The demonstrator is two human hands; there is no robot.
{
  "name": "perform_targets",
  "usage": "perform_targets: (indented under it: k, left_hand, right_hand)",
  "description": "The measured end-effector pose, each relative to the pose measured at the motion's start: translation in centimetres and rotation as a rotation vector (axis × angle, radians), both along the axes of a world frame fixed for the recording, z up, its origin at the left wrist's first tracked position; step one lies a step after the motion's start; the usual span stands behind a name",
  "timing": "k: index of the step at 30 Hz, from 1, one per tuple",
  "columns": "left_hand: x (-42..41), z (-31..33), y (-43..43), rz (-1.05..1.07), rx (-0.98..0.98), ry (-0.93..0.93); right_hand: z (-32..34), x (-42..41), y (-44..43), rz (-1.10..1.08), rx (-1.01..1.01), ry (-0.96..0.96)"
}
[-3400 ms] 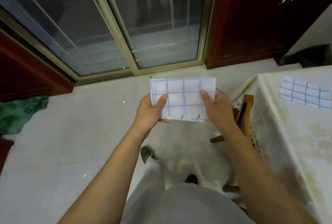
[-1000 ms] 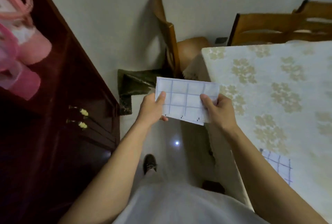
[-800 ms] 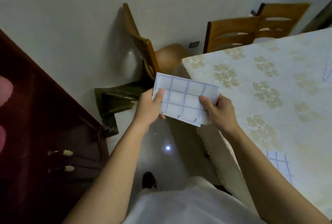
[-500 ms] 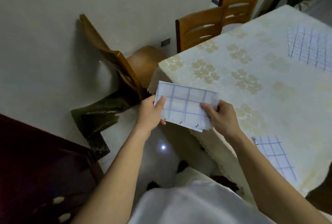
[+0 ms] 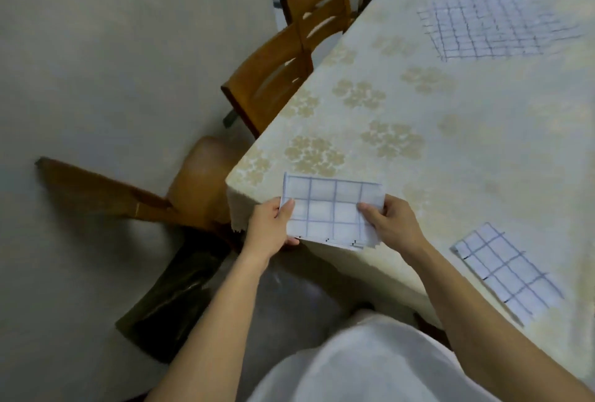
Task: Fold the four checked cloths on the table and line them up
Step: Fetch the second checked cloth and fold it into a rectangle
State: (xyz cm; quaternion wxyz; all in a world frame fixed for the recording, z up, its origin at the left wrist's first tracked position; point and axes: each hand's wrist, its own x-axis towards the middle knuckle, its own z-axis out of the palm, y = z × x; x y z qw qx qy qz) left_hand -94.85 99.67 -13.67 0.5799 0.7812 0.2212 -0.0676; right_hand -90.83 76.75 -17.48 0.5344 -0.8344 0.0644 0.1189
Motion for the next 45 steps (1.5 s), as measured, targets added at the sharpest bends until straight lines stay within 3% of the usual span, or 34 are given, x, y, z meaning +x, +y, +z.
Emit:
perform_targets:
  k: [4, 10, 17, 23, 35, 38, 40, 43, 45]
  left_hand:
    - [7.7, 0.9, -1.8, -0.008, 0.014, -0.027]
    - [12.9, -3.8, -7.6, -0.211, -0.049, 0.003]
    - [18.7, -7.1, -13.3, -0.435, 0.028, -0.034]
    - [21.2, -11.0, -15.4, -0.645, 0.172, 0.083]
    - [25.4, -12.7, -15.9, -0.810, 0.270, 0.066]
    - [26.0, -13.0, -15.1, -0.844, 0.290, -0.003]
    - [26.3, -13.2, -14.7, -0.842, 0.381, -0.102]
    - [25.9, -13.1, -14.8, -0.844, 0.622, -0.376]
    - [25.5, -12.9, -16.2, -1.014, 0.537, -0.581]
  right_hand:
    - [0.0, 4.5, -2.5, -0.124, 0.002, 0.016]
    - [-2.9, 5.1, -7.5, -0.318, 0.032, 0.100]
    - [-6.1, 1.8, -9.6, -0.618, 0.329, 0.311]
    - [-7.6, -0.2, -7.6, -0.760, 0.231, 0.475]
    - [-7.1, 3.1, -5.4, -0.897, 0.073, 0.478]
    - [-7.3, 3.4, -5.3, -0.906, 0.037, 0.481]
    - [-7.2, 3.5, -5.2, -0.921, -0.110, 0.471]
    - [-6.6, 4.2, -4.4, -0.964, -0.362, 0.250]
    - [-6.6, 5.7, -3.5, -0.827, -0.482, 0.057]
